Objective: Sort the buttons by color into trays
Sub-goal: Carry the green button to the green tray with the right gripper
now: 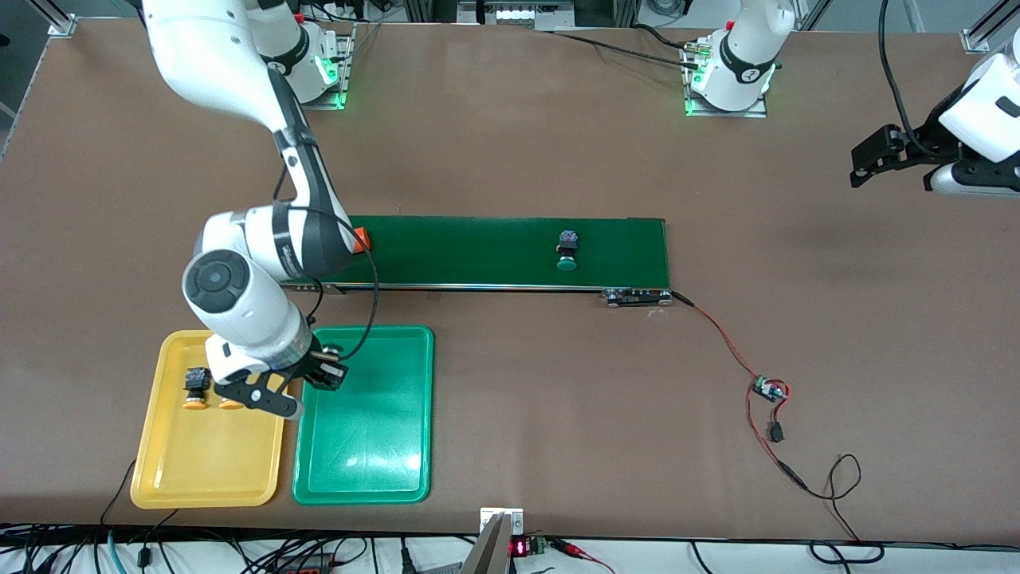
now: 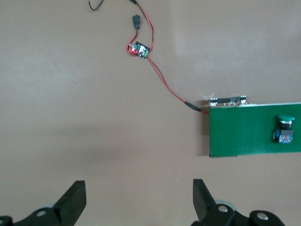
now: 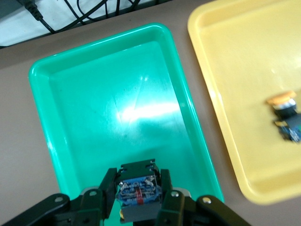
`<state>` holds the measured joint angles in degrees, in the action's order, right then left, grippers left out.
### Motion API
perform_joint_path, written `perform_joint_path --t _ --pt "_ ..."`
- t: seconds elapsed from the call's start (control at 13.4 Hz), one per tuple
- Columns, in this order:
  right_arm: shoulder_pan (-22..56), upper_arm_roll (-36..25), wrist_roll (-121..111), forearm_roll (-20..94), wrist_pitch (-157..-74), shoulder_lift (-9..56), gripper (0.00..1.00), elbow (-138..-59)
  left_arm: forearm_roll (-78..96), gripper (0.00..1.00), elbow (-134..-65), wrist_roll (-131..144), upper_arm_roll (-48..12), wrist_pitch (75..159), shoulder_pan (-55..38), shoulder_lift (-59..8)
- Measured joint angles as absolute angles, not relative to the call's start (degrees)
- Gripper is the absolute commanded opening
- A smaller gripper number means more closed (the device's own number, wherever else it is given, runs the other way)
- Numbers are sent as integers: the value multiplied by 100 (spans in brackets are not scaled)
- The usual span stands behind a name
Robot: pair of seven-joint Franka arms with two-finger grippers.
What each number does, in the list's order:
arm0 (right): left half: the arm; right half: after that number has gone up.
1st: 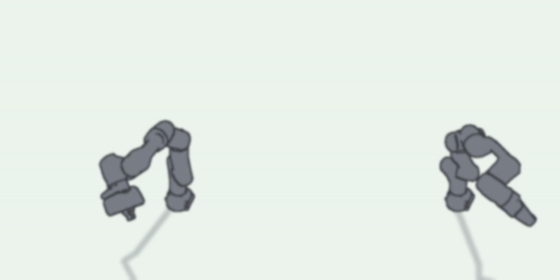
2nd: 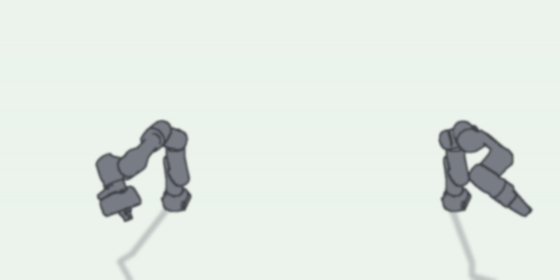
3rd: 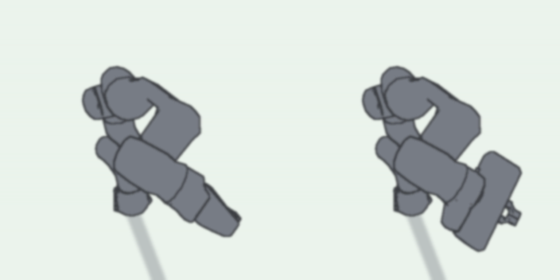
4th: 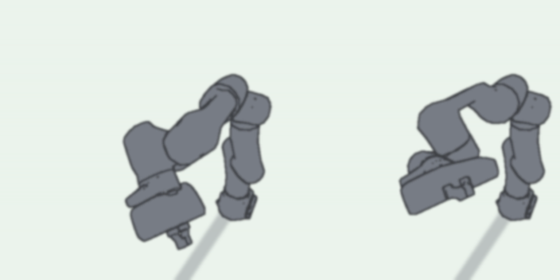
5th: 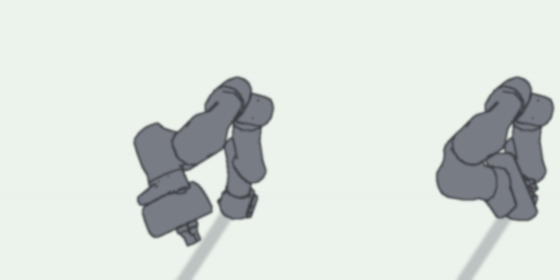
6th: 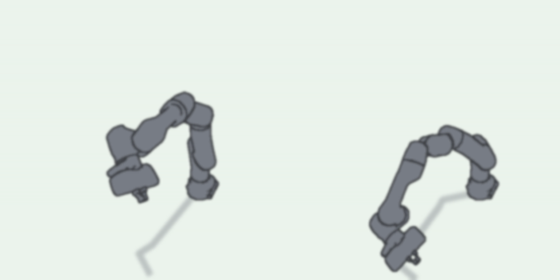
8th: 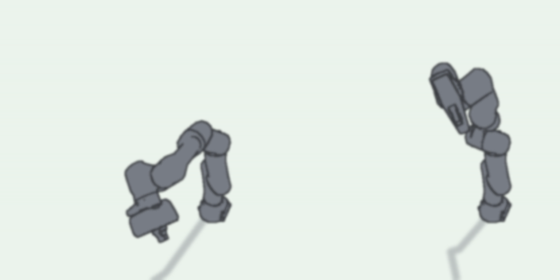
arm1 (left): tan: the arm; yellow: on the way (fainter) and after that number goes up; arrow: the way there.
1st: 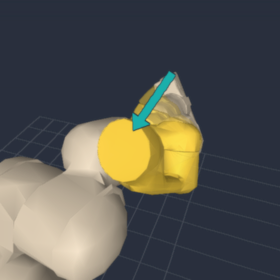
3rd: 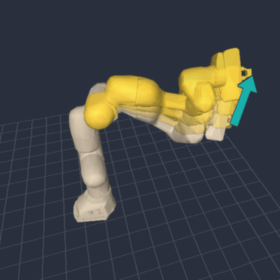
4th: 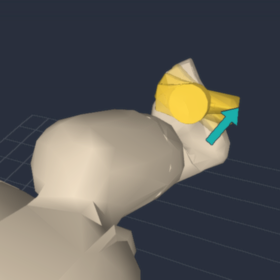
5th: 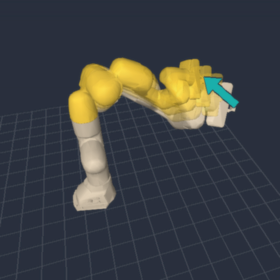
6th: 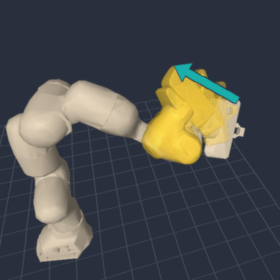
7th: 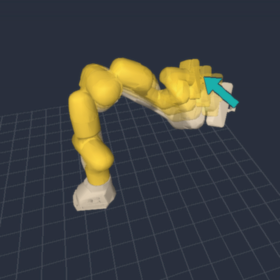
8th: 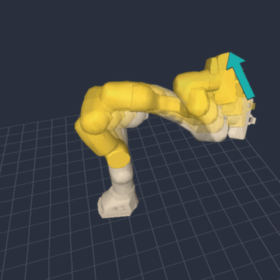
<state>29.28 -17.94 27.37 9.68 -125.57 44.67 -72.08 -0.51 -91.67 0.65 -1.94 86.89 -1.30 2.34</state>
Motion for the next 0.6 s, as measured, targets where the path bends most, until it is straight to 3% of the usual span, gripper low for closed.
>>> perform_joint_path --t 0.22,0.3,0.37,0.6 --pt "2537 -1503 2136 1273 -13166 5020 10 -6921 -52 100 -8859 65 -199 8588 -150 -31" --pt "2422 -1442 1980 1291 -13299 5185 41 -6837 -52 100 -8823 65 -200 8583 -166 -83" --pt "2350 -1413 1868 1299 -13399 5325 97 -6775 -52 100 -8800 65 -202 8580 -177 -115" --pt "2263 -1402 1701 1306 -13557 5557 100 -6675 -54 100 -8774 65 -202 8570 -176 -129"
